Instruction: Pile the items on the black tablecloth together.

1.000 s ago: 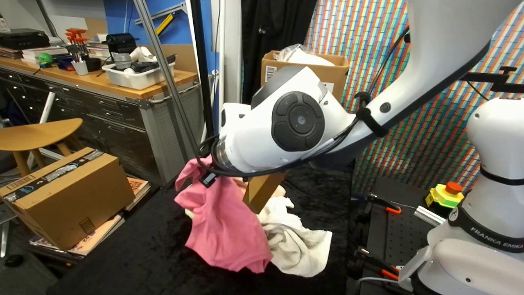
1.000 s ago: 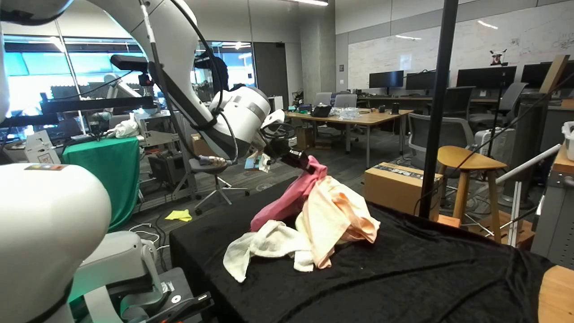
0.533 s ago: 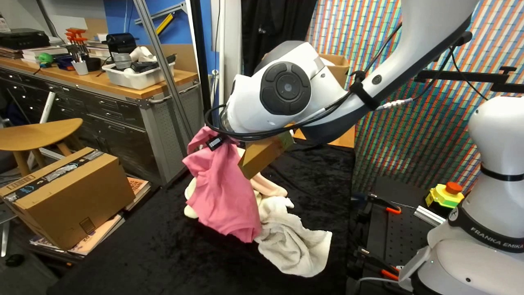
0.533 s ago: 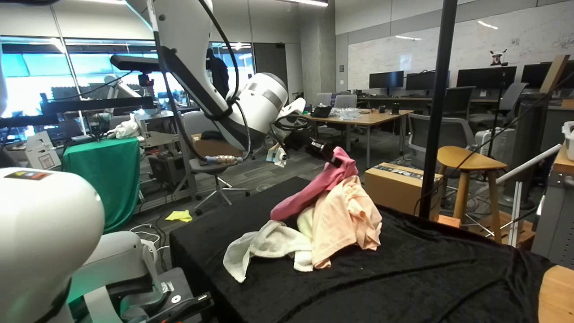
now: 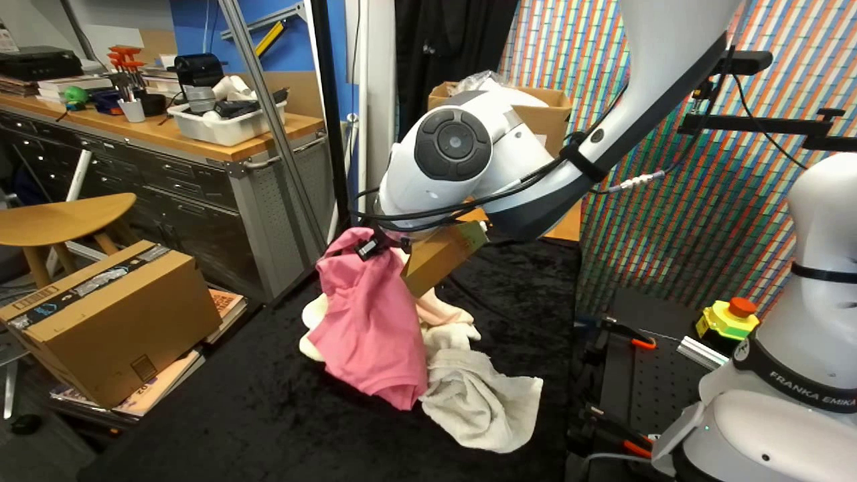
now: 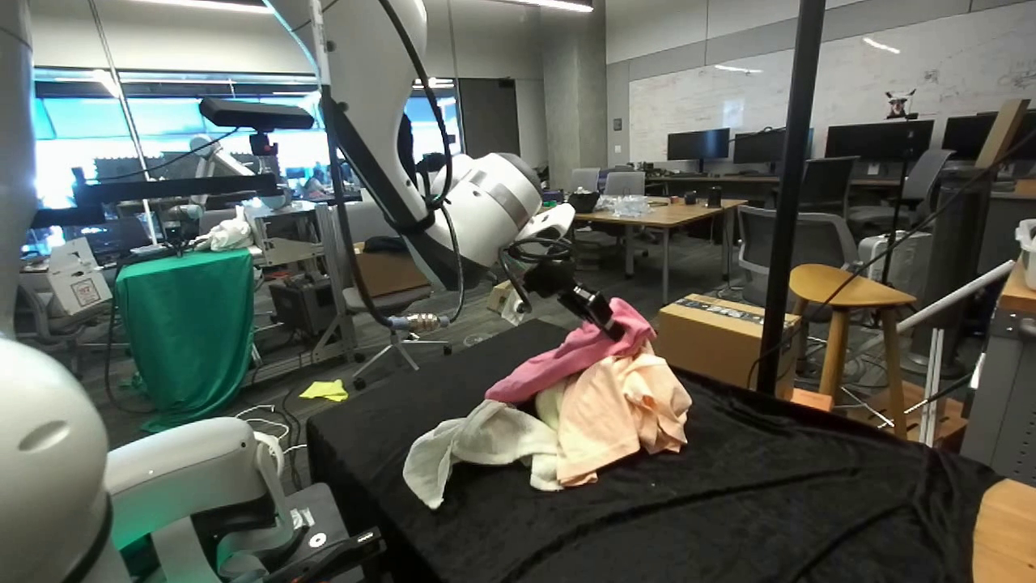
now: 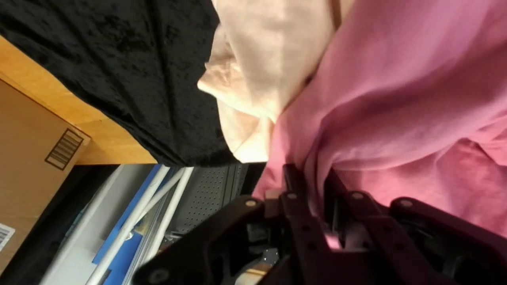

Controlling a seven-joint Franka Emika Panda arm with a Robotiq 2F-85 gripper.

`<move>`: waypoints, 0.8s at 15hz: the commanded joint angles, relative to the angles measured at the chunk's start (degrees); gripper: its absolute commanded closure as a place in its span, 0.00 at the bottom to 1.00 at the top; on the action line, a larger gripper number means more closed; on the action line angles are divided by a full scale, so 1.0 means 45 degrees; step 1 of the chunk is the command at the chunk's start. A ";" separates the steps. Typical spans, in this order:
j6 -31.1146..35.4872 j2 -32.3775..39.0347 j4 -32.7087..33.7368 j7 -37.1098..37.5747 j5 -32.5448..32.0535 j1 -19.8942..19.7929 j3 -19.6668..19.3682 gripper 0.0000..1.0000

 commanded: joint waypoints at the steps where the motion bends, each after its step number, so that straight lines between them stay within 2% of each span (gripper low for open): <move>1: 0.0213 -0.0142 -0.0236 -0.2239 0.1783 -0.2278 0.2133 0.50; 4: 0.0352 -0.0404 -0.0446 -0.4396 0.3803 -0.3307 0.3074 0.28; 8: 0.0171 -0.1133 -0.0680 -0.7825 0.7191 -0.4006 0.3773 0.00; 12: -0.0532 -0.2351 -0.0791 -1.1270 1.0748 -0.4196 0.3887 0.00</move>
